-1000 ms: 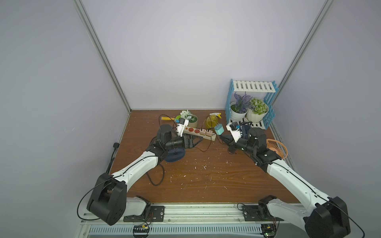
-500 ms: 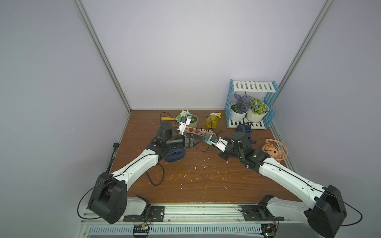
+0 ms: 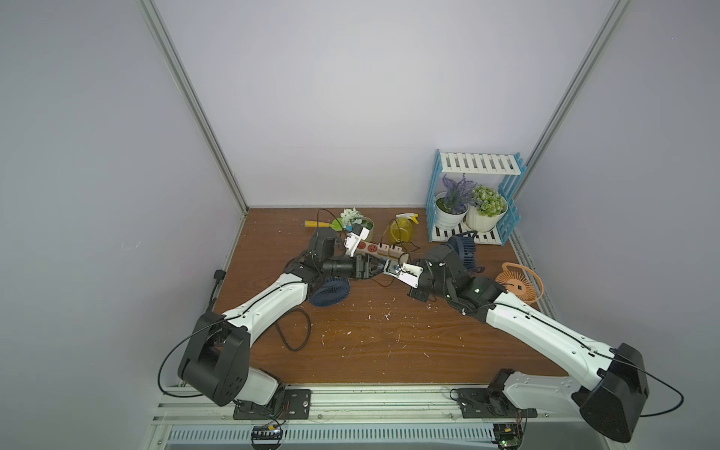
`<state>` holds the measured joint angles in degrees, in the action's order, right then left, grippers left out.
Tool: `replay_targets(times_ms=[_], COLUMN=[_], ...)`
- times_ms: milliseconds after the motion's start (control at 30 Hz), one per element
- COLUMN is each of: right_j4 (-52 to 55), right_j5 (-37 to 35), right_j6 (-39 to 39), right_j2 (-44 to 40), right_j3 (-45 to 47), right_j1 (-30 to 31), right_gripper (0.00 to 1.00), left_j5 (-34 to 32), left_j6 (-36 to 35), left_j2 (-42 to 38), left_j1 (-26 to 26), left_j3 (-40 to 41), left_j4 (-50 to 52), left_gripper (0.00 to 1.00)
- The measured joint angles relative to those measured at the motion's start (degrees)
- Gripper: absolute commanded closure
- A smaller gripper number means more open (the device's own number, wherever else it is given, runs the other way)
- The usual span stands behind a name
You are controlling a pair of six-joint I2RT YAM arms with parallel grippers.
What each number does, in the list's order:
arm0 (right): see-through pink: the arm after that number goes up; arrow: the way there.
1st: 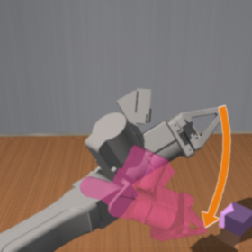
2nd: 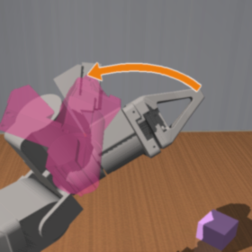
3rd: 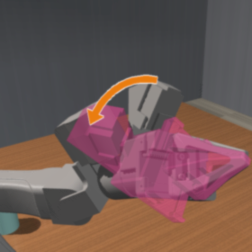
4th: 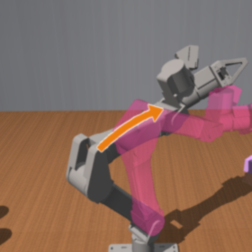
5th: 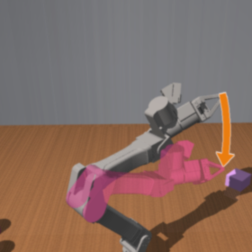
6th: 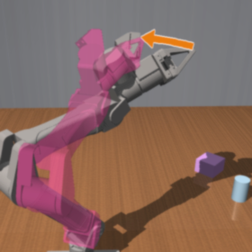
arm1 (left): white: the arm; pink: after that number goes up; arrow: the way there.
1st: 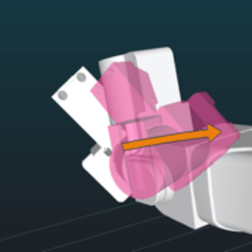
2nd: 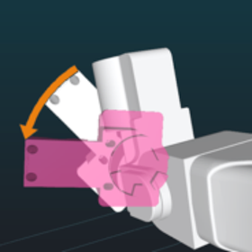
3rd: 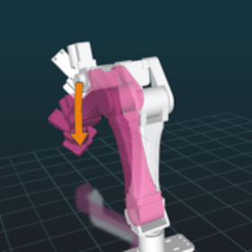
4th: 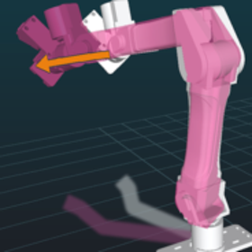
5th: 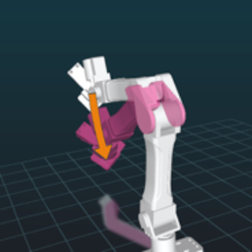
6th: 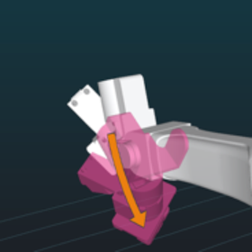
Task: Plug the desk fan into the power strip
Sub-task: Pick up the plug from the center of the board.
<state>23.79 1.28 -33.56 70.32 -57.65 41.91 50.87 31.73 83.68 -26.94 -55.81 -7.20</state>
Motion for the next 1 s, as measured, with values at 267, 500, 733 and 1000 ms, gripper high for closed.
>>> replay_targets(times_ms=[267,500,733,1000], right_j4=[1.1,-1.1,-12.5,-41.6], right_j5=[-3.3,-6.4,3.5,23.4], right_j6=[-1.8,6.1,28.5,65.3], right_j2=[0.0,-3.9,-14.8,-10.6], right_j3=[0.3,1.5,8.5,24.5], right_j1=[1.2,0.9,-3.3,-7.6], right_gripper=[0.95,0.41,0.37,0.37], left_j5=[0.8,-3.5,-14.3,-21.4], left_j6=[-0.7,0.5,10.4,17.4], left_j2=[0.4,-2.0,-7.6,-11.4], left_j1=[-0.5,-1.2,-1.2,-1.3], left_j3=[-0.3,1.4,9.9,11.4], left_j4=[0.5,0.6,-9.4,-18.7], left_gripper=[0.88,0.90,0.88,0.89])
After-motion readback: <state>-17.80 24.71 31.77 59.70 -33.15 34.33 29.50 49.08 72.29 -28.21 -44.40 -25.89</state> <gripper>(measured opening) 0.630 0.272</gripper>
